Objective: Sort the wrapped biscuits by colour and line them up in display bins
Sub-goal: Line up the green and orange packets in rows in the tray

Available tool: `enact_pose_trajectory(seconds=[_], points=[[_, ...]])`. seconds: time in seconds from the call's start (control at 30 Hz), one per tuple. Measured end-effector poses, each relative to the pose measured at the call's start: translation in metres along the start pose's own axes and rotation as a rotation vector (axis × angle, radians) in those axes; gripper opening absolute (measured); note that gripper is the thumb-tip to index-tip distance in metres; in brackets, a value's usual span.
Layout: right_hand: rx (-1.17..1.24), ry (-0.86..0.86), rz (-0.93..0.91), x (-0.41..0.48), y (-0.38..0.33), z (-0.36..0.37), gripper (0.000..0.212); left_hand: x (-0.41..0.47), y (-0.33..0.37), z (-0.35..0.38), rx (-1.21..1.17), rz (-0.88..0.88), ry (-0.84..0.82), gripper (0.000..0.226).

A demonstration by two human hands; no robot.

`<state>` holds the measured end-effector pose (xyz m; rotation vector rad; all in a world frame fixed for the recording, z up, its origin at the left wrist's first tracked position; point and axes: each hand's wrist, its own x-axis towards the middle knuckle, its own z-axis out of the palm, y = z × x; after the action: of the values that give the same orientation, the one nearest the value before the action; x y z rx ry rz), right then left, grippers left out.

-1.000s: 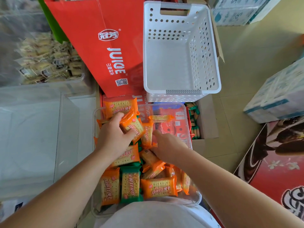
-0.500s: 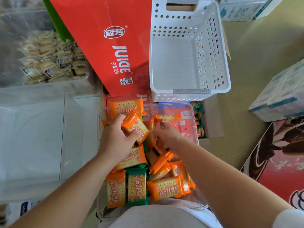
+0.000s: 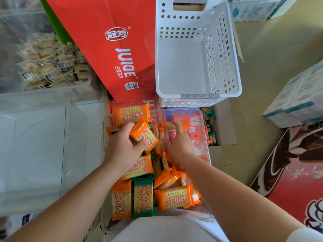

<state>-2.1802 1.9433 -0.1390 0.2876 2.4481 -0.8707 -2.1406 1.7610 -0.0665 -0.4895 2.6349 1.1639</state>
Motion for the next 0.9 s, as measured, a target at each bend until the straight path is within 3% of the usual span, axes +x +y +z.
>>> enact_pose_trajectory(seconds=[0.1, 0.17, 0.4, 0.5, 0.73, 0.9], points=[[-0.275, 0.048, -0.081, -0.005, -0.004, -0.008, 0.044, -0.001, 0.001, 0.001, 0.009, 0.016, -0.002, 0.046], [-0.433, 0.070, -0.140, -0.005, -0.004, -0.012, 0.049, -0.002, 0.001, 0.001, 0.013, 0.013, -0.004, 0.045], [-0.487, -0.005, -0.119, 0.000, -0.008, -0.017, 0.046, -0.002, 0.002, 0.002, 0.021, -0.001, -0.017, 0.048], [-0.329, 0.061, -0.091, -0.001, -0.010, -0.020, 0.021, -0.001, 0.002, 0.003, 0.026, -0.005, -0.031, 0.050], [0.235, 0.218, 0.077, -0.011, -0.002, -0.010, 0.013, -0.004, 0.002, 0.001, 0.016, -0.009, -0.048, 0.051], [0.404, 0.243, 0.227, -0.011, -0.007, -0.011, 0.015, -0.005, 0.004, 0.000, 0.050, -0.004, -0.065, 0.051]])
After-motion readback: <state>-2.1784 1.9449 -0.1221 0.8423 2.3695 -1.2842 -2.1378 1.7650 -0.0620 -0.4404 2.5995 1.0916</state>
